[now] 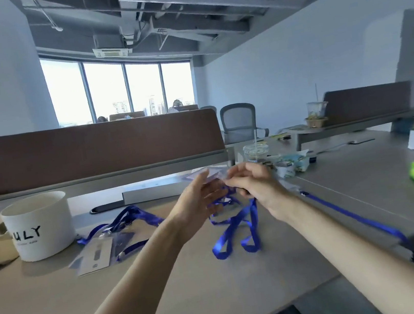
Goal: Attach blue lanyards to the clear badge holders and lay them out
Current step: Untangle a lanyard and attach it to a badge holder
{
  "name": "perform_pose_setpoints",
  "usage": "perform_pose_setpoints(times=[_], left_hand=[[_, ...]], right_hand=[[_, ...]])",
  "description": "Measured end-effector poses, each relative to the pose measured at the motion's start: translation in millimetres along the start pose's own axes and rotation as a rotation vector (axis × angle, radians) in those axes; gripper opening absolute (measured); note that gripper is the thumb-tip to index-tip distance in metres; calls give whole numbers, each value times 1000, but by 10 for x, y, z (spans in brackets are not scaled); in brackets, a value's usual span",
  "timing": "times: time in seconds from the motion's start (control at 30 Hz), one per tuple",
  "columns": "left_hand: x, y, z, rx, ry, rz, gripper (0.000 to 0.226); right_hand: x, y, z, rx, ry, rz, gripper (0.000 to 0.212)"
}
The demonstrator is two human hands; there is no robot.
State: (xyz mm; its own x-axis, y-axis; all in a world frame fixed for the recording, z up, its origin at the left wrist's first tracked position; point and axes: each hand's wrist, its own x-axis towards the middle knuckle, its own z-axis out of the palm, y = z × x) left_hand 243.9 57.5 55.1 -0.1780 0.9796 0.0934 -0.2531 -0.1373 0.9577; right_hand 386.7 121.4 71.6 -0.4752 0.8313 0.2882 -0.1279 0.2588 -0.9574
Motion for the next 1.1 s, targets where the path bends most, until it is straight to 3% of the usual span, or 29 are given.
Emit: perform_pose_setpoints(times=[0.13, 0.2, 0.3, 0.53, 0.67, 0.77, 0.87, 0.97, 1.1], left_hand=[[107, 121, 557, 23, -25, 125, 15], [178, 173, 803, 0, -52, 164, 9], [344, 225, 1128, -94, -17, 182, 9], [783, 157, 1583, -60, 114, 163, 10], [1148, -292, 1531, 178, 259, 88, 14], [1325, -772, 1370, 409, 293, 13, 42], [1559, -1185, 1198, 576, 250, 5, 30], [1914, -1371, 1024, 917, 233, 35, 22], [2198, -1494, 817, 1490, 181, 70, 28]], right_hand=[[-151, -213, -540, -154, 100, 0, 21], [-236, -285, -832, -188, 83, 32, 17], [-381, -391, -1188, -226, 31, 86, 29], [-723, -745, -1649, -19, -49, 67, 24], [-593, -553, -1819, -80, 44, 98, 24], [-396, -134, -1906, -120, 86, 188, 23], [-156, 348, -1942, -175, 96, 289, 25], [114, 731, -1939, -193, 126, 357, 25], [413, 1060, -1942, -188, 176, 420, 24]])
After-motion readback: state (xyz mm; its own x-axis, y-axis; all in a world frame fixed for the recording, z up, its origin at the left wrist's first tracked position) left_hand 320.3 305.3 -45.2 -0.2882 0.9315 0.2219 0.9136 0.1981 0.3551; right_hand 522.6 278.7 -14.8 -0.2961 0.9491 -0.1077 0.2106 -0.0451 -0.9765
